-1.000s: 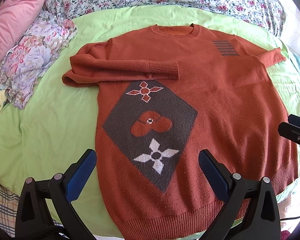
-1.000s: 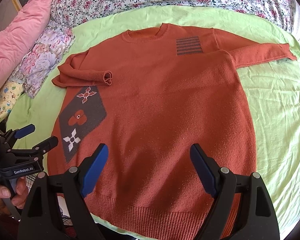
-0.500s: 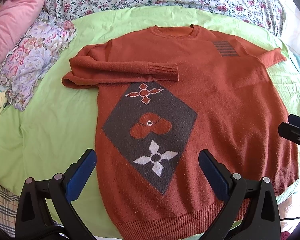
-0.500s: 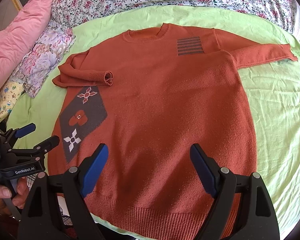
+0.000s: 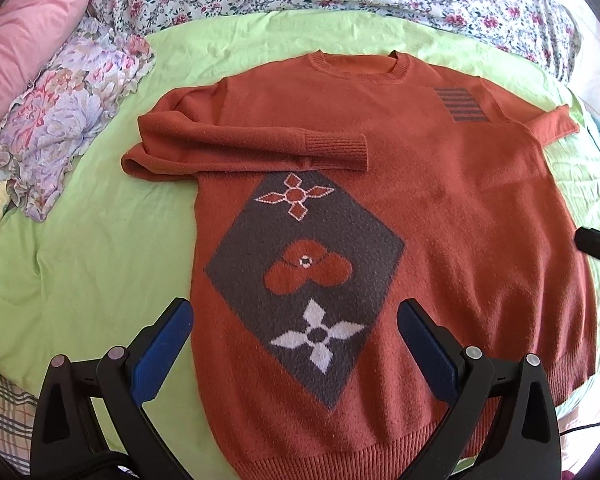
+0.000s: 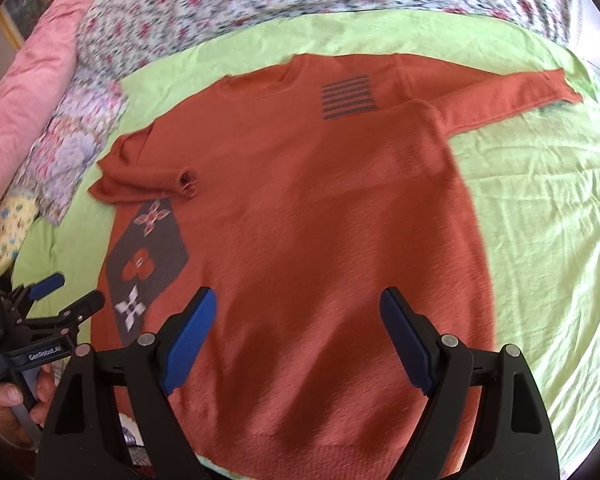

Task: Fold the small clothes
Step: 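Grasp the ribbed sleeve cuff of the orange sweater with the right tool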

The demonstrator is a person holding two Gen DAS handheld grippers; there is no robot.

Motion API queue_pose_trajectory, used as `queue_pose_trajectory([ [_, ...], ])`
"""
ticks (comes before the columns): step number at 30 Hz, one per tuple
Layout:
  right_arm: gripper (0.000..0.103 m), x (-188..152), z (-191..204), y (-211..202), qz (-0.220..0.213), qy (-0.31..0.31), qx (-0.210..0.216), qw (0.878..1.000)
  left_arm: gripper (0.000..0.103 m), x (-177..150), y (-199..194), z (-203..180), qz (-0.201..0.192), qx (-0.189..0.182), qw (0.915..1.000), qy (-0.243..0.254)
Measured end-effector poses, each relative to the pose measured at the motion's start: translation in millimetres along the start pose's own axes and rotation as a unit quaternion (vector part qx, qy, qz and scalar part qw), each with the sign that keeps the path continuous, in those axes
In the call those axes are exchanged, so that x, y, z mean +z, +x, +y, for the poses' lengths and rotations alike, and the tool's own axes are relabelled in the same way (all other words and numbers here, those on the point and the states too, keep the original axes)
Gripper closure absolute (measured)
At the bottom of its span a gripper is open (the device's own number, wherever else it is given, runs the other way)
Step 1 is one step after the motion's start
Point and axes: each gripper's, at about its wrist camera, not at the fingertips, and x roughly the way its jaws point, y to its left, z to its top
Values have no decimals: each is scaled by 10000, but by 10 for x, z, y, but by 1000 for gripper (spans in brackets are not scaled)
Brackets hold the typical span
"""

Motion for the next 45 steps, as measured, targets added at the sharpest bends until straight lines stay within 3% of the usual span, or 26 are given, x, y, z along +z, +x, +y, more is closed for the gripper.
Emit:
queue_pose_trajectory([
  [5, 19, 209, -418, -3, -209, 562, 64, 9982, 1, 133, 105, 48, 100, -190, 9996, -166],
  [18, 19, 924, -1781, -108, -842, 1577, -708, 9813, 1, 801, 431, -47, 144, -41, 9996, -250],
  [31, 20, 1732, -3328, -62, -1382, 2977, -942, 9399, 1, 1410, 871, -278, 313, -1, 9991, -293],
  [33, 28, 1888, -3548, 5, -1403, 3075, -1047, 9353, 1, 1473, 939, -326, 345, 20, 9990, -289],
  [37, 33, 2125, -3940, 160, -1418, 3336, -1035, 9262, 1, 1580, 1082, -408, 449, 57, 9985, -308],
  [41, 50, 2221, -4243, 293, -1432, 3669, -936, 9144, 1, 1626, 1166, -464, 529, 82, 9982, -264],
  [43, 61, 2263, -4307, 344, -1415, 3667, -921, 9149, 1, 1630, 1196, -478, 551, 100, 9981, -257],
  [45, 94, 2308, -4283, 334, -1394, 3550, -981, 9192, 1, 1622, 1205, -472, 554, 69, 9980, -282],
])
